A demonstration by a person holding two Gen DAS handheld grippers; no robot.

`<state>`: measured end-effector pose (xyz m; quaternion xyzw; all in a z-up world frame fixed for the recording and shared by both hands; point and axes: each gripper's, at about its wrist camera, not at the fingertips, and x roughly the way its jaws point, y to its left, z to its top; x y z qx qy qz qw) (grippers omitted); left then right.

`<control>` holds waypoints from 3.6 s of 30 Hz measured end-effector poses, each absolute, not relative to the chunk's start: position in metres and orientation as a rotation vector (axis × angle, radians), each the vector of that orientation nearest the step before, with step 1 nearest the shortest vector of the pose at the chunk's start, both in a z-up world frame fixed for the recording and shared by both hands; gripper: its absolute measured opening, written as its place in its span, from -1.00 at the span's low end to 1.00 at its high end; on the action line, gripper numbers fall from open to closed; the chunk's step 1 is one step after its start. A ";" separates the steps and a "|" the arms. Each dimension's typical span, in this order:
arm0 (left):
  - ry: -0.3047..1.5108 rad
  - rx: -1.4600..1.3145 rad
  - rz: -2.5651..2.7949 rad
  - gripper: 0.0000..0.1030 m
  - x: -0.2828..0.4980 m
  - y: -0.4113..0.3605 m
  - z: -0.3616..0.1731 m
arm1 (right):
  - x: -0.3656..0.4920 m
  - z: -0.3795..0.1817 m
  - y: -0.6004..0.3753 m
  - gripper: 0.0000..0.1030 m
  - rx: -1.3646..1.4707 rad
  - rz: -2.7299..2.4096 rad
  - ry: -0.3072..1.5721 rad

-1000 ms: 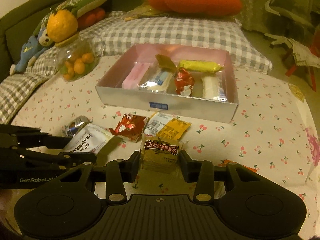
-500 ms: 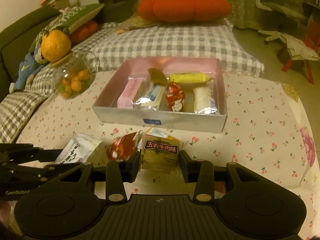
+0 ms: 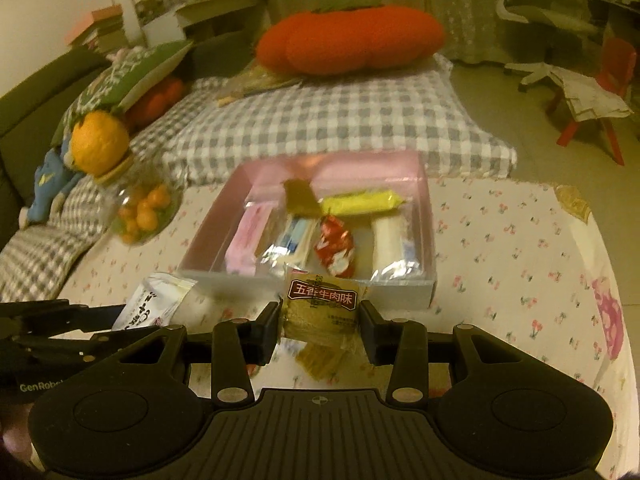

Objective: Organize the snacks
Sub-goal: 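Carry both packets into the box and open both tools, then lift both tools out of the box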

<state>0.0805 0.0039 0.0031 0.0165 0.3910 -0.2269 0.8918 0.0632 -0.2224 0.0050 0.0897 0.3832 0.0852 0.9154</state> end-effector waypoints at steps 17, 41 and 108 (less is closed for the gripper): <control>0.757 0.065 -0.436 -0.15 0.151 -0.045 -0.003 | 0.110 -0.028 -0.249 -0.22 0.245 0.118 0.717; 0.842 -0.011 -0.358 -0.14 0.230 -0.091 -0.031 | 0.129 -0.054 -0.250 -0.21 0.175 0.132 0.719; 0.807 0.024 -0.339 0.97 0.071 0.028 -0.023 | 0.016 -0.016 -0.212 0.89 0.028 0.109 0.700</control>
